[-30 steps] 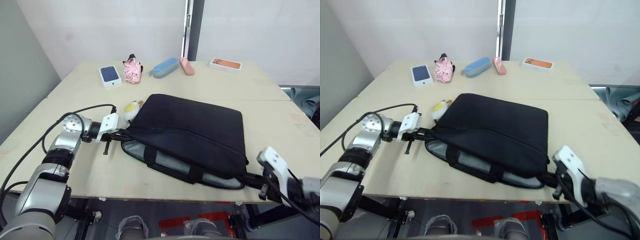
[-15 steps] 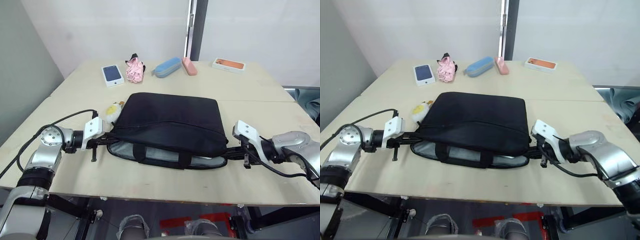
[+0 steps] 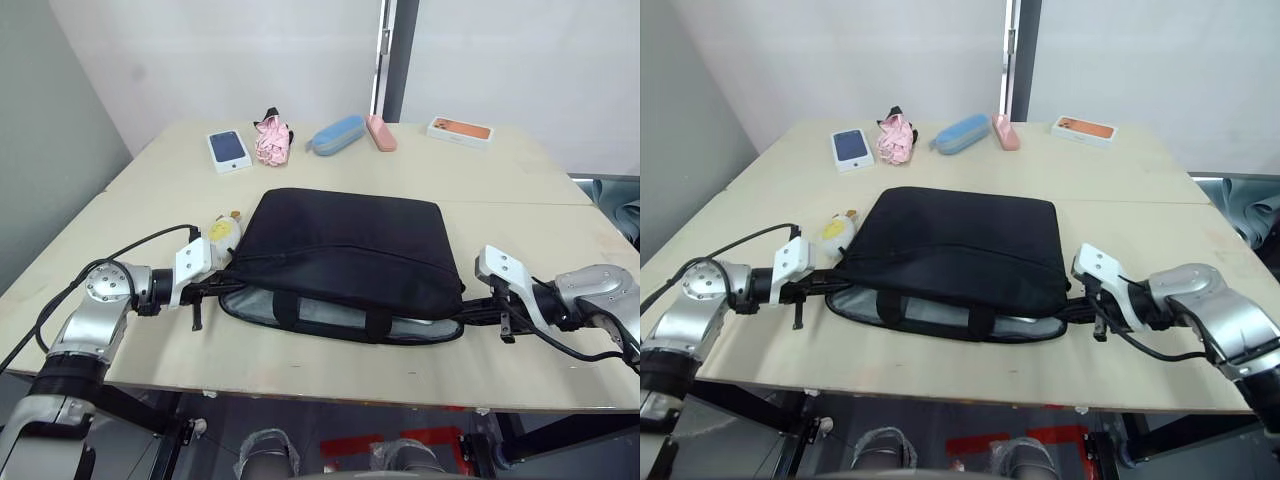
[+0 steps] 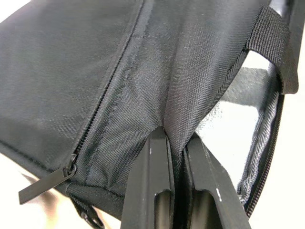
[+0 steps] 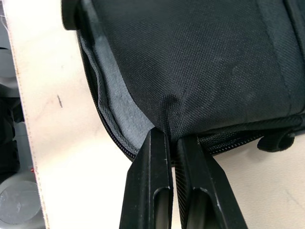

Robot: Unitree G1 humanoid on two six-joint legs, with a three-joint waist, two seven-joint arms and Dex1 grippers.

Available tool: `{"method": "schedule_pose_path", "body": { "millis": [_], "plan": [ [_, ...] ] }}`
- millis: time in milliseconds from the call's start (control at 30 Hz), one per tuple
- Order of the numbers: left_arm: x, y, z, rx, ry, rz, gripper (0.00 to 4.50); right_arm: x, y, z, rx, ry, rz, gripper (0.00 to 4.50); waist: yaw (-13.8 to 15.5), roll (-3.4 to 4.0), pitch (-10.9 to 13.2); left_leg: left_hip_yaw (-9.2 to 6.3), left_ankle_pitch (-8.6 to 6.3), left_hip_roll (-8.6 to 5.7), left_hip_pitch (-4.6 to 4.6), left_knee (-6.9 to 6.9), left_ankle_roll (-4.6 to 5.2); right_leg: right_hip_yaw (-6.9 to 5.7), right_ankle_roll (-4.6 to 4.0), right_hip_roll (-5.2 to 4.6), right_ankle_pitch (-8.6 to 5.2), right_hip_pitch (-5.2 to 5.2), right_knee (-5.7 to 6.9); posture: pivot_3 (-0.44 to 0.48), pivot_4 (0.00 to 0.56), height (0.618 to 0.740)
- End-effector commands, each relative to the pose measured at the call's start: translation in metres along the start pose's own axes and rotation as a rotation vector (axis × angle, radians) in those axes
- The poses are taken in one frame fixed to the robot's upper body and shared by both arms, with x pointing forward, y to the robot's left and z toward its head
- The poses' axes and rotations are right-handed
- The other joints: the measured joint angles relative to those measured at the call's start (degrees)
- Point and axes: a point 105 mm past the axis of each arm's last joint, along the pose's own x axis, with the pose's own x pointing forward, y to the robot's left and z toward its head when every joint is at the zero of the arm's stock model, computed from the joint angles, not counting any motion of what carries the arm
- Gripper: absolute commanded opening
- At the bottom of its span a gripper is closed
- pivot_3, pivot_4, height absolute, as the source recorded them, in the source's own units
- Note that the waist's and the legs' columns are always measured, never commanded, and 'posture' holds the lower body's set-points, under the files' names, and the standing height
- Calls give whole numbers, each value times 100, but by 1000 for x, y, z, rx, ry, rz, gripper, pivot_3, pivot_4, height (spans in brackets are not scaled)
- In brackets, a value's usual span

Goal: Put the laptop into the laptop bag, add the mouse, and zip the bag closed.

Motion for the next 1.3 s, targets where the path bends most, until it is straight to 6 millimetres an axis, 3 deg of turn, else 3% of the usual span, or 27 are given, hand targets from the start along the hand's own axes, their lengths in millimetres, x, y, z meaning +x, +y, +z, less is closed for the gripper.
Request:
{"method": "schedule_pose_path", "body": {
  "millis": [33, 133, 300, 500, 633, 700, 867, 1000, 1067, 1133, 1300],
  "plan": [
    [3, 4, 1, 42, 1, -5, 0, -5, 1, 10, -42, -26, -11, 38, -6, 0, 0, 1, 0, 0, 2, 1, 0, 2, 0, 0, 0, 2, 0, 0, 150, 740],
    [13, 5, 12, 34, -55, -32, 0, -8, -9, 10, -36, -30, -59, 38, 7, 0, 0, 2, 0, 0, 1, 0, 0, 2, 0, 0, 0, 3, -2, 0, 150, 740],
    [15, 2, 12, 10, -61, -51, 0, -8, -23, 15, -21, -67, -105, 38, -12, 0, 0, 2, 0, -1, -3, 1, 0, 1, 0, -1, 0, 0, -2, 0, 150, 740],
    [5, 9, 16, -70, -59, -51, 2177, -13, -27, 16, 17, -62, -102, 2072, -26, 0, 0, 4, 0, 1, -6, -3, 0, 1, 0, 1, 0, -5, -2, 0, 150, 740],
    [-16, 4, 21, -104, -8, -120, 3594, -26, -20, 20, 33, -81, -65, 3450, -26, -1, 0, 2, 0, 3, -18, -3, 0, -2, 0, 2, 0, -14, -1, 0, 150, 740],
    [-30, 0, 23, -140, 21, -159, 3606, -35, -14, 24, 43, -107, -35, 4046, -24, -1, 0, 2, 3, 4, -44, -2, 3, -1, -1, 4, 1, -40, 0, 0, 150, 740],
    [-58, 3, 50, -201, -20, -166, 3606, -63, -5, 39, -9, -192, -39, 4046, -5, -1, 1, 4, 4, 4, -46, -14, 9, -4, -2, 4, -1, -40, -18, 0, 150, 740],
    [-73, 14, 79, -285, -124, -111, 3606, -70, 12, 62, -50, -303, 13, 4046, 6, -1, 2, 4, 0, 5, -42, -7, 2, -4, -2, 3, -1, -37, -9, 0, 150, 740],
    [-80, 10, 100, -282, -195, -131, 3606, -59, 25, 65, -33, -327, 51, 3511, 6, -1, 1, 3, 0, 5, -38, -5, 2, -4, -2, 4, -1, -36, -4, 0, 150, 740],
    [-84, -6, 121, -237, -262, -204, 3606, -47, 38, 54, -19, -295, 79, 2882, 8, -3, 0, 2, -1, 8, -40, -6, 0, -6, -2, 7, -1, -35, -8, 0, 150, 740],
    [-81, -35, 136, -179, -265, -299, 3606, -27, 48, 42, 34, -294, 70, 1137, -1, -1, 1, 7, -5, 4, -48, -17, 1, -5, -2, 3, -1, -39, -29, 0, 150, 740]
  ]
}}
